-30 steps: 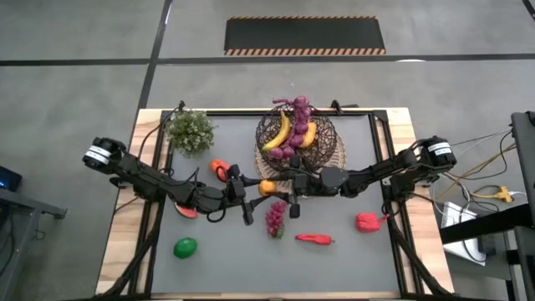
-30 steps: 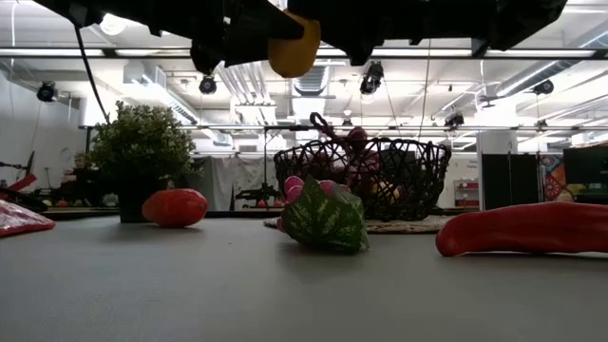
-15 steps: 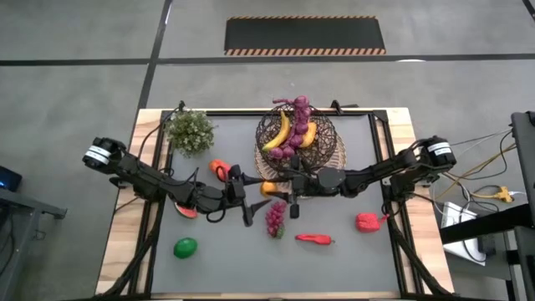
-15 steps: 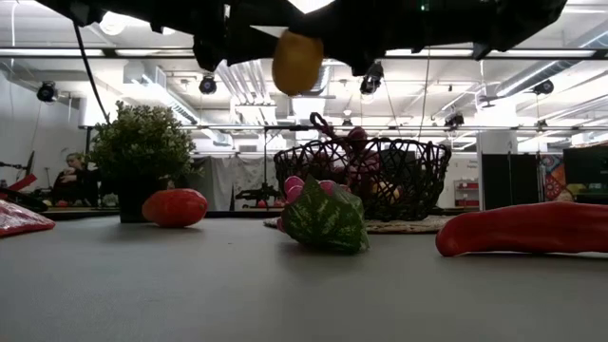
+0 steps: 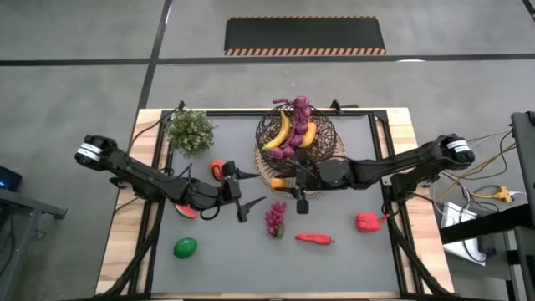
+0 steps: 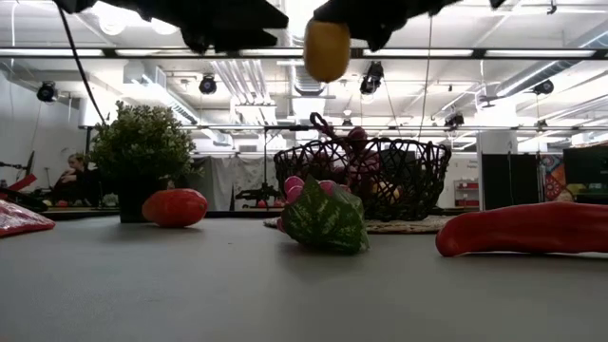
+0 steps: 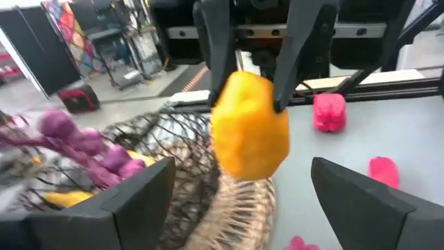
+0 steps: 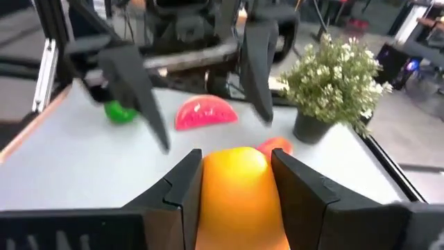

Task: Build produce basket
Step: Put the lemon into the black wire basket

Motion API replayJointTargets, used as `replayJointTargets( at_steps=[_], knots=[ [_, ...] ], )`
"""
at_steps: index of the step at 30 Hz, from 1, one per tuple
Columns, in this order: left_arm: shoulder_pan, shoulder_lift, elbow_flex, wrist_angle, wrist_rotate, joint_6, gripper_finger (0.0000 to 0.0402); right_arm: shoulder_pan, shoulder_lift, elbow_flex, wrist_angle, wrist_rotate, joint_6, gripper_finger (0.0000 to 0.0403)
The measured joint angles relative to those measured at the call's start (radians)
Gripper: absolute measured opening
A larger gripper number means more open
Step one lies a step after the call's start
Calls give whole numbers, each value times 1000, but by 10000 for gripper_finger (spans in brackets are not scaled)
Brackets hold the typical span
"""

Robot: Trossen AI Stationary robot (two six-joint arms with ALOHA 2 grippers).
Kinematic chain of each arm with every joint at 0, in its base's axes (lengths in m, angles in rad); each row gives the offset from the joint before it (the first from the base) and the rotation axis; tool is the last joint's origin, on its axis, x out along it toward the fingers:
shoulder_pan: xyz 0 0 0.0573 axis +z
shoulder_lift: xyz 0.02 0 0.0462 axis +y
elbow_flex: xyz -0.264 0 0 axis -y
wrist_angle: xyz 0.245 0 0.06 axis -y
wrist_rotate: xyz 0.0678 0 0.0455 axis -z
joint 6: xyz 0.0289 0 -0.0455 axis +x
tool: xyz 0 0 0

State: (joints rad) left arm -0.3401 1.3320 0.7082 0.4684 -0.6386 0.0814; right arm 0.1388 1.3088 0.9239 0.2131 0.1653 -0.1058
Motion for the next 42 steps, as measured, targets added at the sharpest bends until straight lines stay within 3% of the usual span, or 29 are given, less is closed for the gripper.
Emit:
replayJointTargets(
  at_steps=[6,11,24,33,42],
  knots=[
    [7,-91,0,-80,-22,108,318,-36,-46,70,-244,162,-22,132],
    [7,-141,-5,-142,-25,104,318,-122,-60,108,-372,247,45,131],
    [9,-160,-57,-135,-38,86,318,-364,-9,-21,-399,255,419,131],
    [9,-161,-58,-138,-39,87,318,-394,-4,-61,-391,167,541,132],
    [9,-161,-56,-138,-41,91,318,-393,66,-63,-379,171,650,162]
  ],
)
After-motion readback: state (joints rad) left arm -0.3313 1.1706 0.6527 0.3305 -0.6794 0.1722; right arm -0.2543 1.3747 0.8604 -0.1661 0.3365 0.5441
